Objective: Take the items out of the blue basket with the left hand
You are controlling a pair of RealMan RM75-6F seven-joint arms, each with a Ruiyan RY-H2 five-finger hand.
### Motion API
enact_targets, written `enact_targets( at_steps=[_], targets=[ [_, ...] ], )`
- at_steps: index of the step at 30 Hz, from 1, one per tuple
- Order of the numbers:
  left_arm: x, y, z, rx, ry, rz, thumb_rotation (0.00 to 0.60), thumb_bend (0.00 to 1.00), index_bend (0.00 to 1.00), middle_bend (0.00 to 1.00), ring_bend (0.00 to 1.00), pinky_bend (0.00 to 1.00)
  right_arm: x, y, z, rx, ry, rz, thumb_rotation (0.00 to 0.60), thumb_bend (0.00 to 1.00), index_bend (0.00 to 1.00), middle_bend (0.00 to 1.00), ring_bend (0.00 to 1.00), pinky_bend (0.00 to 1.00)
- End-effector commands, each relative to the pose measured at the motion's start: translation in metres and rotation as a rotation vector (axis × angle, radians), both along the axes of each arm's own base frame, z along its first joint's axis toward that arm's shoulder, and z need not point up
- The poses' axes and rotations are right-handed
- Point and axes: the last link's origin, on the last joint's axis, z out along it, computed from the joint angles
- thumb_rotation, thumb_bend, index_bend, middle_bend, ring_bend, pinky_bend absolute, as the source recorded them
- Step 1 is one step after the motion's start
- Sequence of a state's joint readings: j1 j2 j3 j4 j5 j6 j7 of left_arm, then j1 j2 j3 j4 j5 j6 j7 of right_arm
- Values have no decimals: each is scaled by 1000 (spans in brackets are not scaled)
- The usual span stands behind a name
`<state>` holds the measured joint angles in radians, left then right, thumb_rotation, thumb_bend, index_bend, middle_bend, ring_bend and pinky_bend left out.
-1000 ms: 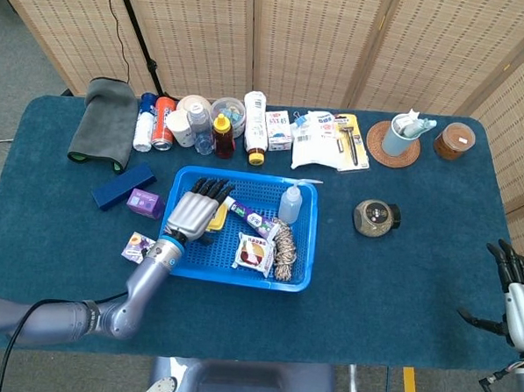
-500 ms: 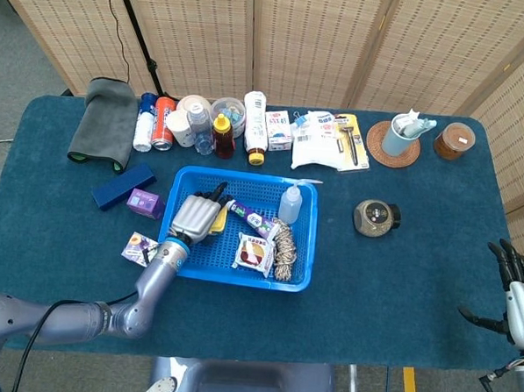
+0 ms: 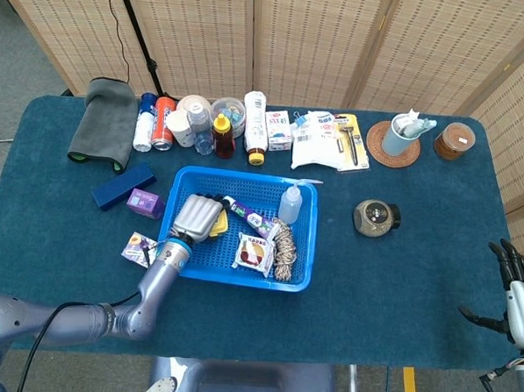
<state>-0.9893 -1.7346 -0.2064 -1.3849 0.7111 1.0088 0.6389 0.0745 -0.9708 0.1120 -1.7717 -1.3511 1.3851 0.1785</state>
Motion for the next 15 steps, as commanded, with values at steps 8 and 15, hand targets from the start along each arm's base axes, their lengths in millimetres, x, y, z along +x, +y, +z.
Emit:
enact_targets(
  at_steps=[8, 15],
  targets=[
    [16, -3, 33, 68, -104, -50, 600, 397, 521, 333, 404, 456, 2, 1, 1, -2, -4, 7, 600, 0, 0, 0, 0, 0],
    [22, -13, 80, 139, -166, -89, 600, 393, 520, 333, 404, 456, 4, 3, 1, -1, -7, 17, 600, 0, 0, 0, 0, 0]
  ],
)
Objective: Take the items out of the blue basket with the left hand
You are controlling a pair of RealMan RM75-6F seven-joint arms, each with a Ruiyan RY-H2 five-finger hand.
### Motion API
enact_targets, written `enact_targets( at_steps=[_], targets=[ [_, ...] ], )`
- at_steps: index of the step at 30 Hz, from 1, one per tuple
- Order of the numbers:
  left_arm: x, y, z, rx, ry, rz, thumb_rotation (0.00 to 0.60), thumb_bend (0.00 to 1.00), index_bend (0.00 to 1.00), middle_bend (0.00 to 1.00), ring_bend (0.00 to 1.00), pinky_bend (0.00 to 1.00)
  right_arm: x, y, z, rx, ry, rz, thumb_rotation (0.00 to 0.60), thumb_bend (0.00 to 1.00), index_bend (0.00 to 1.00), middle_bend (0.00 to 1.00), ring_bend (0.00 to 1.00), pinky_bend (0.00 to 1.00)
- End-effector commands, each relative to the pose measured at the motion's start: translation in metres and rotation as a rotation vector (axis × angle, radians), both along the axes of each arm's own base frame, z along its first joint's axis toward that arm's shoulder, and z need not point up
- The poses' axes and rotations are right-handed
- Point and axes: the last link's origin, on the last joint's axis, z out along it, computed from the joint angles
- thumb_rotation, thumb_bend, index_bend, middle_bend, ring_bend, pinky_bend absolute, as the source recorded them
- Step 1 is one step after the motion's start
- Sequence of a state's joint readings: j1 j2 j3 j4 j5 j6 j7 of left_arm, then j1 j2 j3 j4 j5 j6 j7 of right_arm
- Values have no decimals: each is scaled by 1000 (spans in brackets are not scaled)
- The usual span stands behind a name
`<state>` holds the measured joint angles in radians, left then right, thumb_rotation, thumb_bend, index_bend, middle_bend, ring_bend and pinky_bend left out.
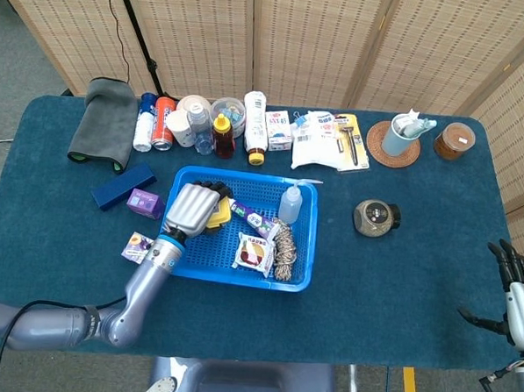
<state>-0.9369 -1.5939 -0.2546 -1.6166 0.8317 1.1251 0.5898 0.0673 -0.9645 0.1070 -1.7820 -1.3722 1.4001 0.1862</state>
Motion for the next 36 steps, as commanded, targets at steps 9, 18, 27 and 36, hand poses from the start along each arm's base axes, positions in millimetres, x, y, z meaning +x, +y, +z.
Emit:
enact_targets(
  at_steps=[9, 18, 27, 36],
  targets=[
    [-32, -19, 69, 138, 35, 19, 600, 388, 520, 333, 405, 456, 3, 3, -3, 12, 6, 16, 600, 0, 0, 0, 0, 0],
    [-112, -46, 91, 145, 96, 167, 600, 384, 520, 333, 400, 456, 7, 5, -7, 24, 13, 35, 600, 0, 0, 0, 0, 0],
    [-175, -60, 90, 136, 104, 294, 600, 383, 520, 333, 399, 456, 10, 7, -11, 35, 21, 43, 600, 0, 0, 0, 0, 0],
    [-207, -43, 66, 119, 100, 396, 600, 383, 517, 317, 368, 456, 11, 8, -13, 46, 19, 46, 600, 0, 0, 0, 0, 0]
  ],
)
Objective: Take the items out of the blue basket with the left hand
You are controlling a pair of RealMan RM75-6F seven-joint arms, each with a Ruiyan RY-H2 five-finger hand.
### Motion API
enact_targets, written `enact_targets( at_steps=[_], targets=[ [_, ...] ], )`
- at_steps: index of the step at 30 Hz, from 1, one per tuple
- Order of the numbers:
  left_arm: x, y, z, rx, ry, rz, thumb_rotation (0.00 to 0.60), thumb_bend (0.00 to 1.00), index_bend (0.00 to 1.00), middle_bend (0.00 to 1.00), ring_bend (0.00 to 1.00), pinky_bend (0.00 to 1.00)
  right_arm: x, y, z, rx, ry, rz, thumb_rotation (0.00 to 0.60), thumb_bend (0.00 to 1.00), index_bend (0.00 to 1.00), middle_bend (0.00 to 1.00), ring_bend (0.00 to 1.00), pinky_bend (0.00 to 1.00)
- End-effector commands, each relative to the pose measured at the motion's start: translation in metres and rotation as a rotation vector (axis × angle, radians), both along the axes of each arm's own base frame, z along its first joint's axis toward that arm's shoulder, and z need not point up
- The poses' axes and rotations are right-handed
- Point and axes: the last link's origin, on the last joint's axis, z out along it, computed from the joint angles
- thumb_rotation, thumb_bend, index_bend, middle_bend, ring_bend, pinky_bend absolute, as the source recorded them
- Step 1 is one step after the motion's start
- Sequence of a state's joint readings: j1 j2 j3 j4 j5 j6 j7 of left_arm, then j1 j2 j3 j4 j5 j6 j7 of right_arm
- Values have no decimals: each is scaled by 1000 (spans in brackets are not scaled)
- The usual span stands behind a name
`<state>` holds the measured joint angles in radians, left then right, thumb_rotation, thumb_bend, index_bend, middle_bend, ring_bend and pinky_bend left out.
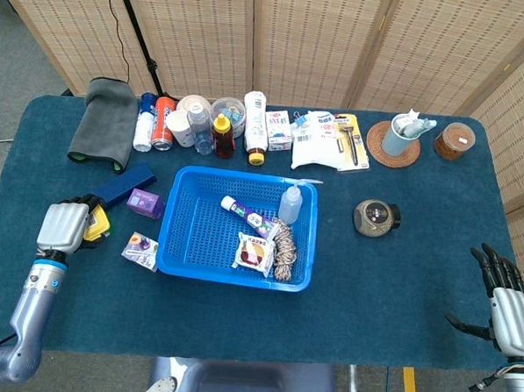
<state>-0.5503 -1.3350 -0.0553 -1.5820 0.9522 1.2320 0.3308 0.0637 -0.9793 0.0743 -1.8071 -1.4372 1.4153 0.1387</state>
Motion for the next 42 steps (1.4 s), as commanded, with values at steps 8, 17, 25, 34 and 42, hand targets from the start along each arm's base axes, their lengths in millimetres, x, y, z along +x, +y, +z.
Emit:
enact_targets(
  at_steps=[8, 17, 25, 34, 42],
  targets=[
    [-15, 16, -33, -53, -57, 71, 600, 304, 214, 35, 32, 141, -2, -1, 0, 1, -1, -8, 600, 0, 0, 0, 0, 0],
    [-13, 11, -23, -71, -98, 62, 600, 194, 0, 0, 0, 0, -1, -1, 0, 1, 0, -4, 600, 0, 0, 0, 0, 0],
    [15, 1, 10, 25, -264, -146, 600, 161, 0, 0, 0, 0, -2, -2, 2, -5, -1, -12, 600, 0, 0, 0, 0, 0],
    [68, -3, 24, -73, -249, -304, 600, 130, 0, 0, 0, 0, -4, -4, 5, -11, -14, -22, 600, 0, 0, 0, 0, 0],
    [171, 25, -4, -217, -146, -486, 600, 129, 0, 0, 0, 0, -11, -9, 12, -31, -41, -53, 600, 0, 0, 0, 0, 0]
  ],
)
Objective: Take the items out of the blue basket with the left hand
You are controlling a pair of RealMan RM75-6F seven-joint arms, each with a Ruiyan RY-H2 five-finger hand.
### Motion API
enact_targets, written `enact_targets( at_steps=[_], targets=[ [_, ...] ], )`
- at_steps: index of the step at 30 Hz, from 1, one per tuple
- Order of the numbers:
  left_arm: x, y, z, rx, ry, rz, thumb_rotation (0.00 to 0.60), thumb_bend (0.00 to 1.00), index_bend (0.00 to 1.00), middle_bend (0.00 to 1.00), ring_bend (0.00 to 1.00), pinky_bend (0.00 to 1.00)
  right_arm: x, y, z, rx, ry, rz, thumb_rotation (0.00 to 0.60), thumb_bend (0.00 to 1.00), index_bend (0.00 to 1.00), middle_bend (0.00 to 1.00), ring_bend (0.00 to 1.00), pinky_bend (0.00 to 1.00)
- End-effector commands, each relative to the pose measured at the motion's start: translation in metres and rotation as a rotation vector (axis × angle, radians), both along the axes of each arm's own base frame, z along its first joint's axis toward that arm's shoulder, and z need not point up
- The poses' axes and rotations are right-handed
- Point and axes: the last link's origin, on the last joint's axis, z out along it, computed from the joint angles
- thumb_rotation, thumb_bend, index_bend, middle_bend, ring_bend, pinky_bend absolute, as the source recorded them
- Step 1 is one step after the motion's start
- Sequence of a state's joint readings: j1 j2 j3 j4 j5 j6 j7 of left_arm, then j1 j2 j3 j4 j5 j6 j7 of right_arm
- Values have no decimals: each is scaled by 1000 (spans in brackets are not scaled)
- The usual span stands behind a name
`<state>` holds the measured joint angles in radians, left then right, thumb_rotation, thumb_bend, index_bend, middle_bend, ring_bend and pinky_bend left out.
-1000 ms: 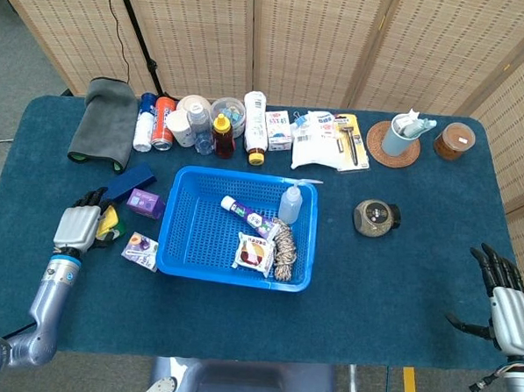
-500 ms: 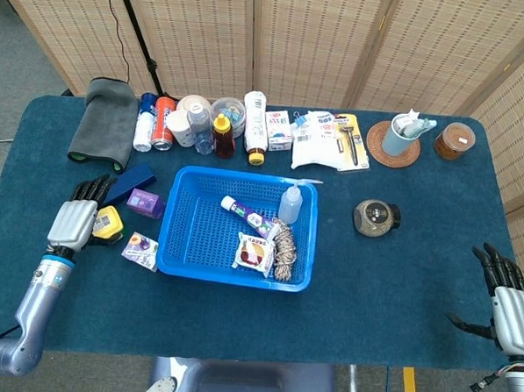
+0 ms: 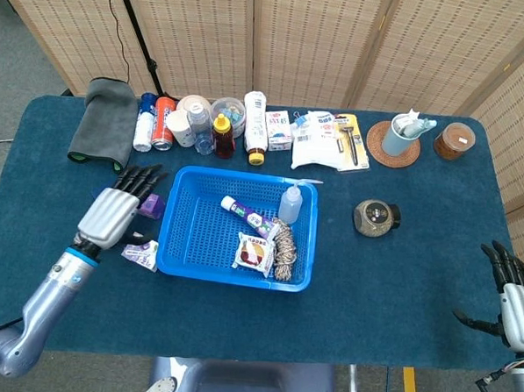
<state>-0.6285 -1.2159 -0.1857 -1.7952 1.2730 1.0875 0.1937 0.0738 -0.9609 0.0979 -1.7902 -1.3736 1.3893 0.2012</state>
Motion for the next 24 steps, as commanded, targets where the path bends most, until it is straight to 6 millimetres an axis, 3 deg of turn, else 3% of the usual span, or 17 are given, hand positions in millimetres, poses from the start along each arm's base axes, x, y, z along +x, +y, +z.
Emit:
enact_targets(
  at_steps=[1, 7, 16, 22, 24],
  targets=[
    [65, 17, -23, -71, 67, -102, 600, 129, 0, 0, 0, 0, -2, -2, 3, -6, -6, -8, 600, 0, 0, 0, 0, 0],
    [99, 35, -59, -119, 146, -126, 600, 129, 0, 0, 0, 0, -5, -4, 6, -12, -13, -21, 600, 0, 0, 0, 0, 0],
    [107, 55, -102, -132, 180, -94, 600, 130, 28, 46, 47, 0, -10, -7, 7, -9, -19, -38, 600, 0, 0, 0, 0, 0],
    [110, 66, -122, -128, 211, -97, 600, 145, 274, 170, 191, 0, -10, -8, 5, 1, -17, -43, 600, 0, 0, 0, 0, 0],
    [112, 67, -128, -130, 215, -98, 600, 150, 306, 181, 205, 0, -11, -8, 5, 1, -16, -45, 600, 0, 0, 0, 0, 0]
  ],
)
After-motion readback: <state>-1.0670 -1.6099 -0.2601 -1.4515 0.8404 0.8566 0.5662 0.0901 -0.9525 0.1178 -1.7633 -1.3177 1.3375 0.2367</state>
